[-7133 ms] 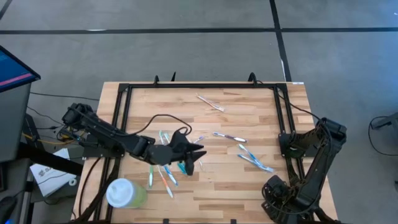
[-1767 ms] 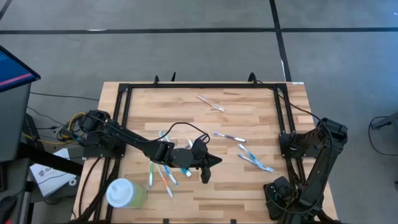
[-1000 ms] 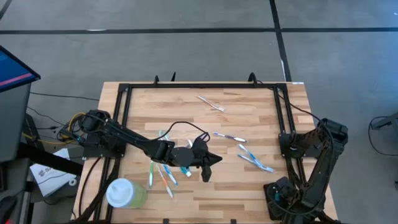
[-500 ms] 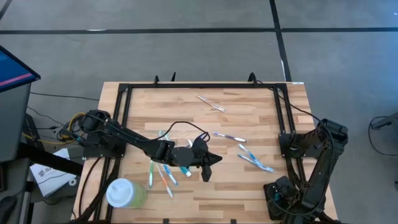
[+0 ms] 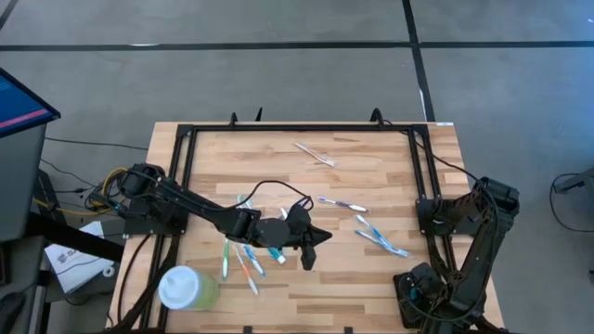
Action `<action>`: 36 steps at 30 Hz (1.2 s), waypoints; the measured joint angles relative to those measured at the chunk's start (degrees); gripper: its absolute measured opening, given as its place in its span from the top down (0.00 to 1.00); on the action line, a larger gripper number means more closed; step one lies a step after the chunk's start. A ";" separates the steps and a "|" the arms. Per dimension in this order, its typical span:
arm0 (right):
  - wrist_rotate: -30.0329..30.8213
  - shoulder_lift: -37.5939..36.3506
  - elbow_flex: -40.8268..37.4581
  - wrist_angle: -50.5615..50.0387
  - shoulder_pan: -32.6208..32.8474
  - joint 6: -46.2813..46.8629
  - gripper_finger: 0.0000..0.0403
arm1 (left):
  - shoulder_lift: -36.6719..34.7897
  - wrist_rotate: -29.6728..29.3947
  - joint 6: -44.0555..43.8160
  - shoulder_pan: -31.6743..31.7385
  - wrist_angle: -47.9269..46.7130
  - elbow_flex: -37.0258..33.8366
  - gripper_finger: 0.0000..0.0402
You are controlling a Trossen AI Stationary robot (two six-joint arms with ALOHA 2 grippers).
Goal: Pick & Place toothbrushing station
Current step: Put the right blue mouthwash bottle into the black organizer, then put the blue mouthwash bottle into the black organizer
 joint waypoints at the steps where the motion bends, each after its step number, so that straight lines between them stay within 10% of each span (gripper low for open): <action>1: -0.02 -0.02 0.02 -0.01 0.00 0.00 1.00 | 0.00 0.00 0.00 0.00 0.01 0.00 1.00; 36: 1.50 -0.26 3.93 -6.18 0.76 -0.07 1.00 | -0.02 0.00 -0.04 0.22 0.48 0.00 1.00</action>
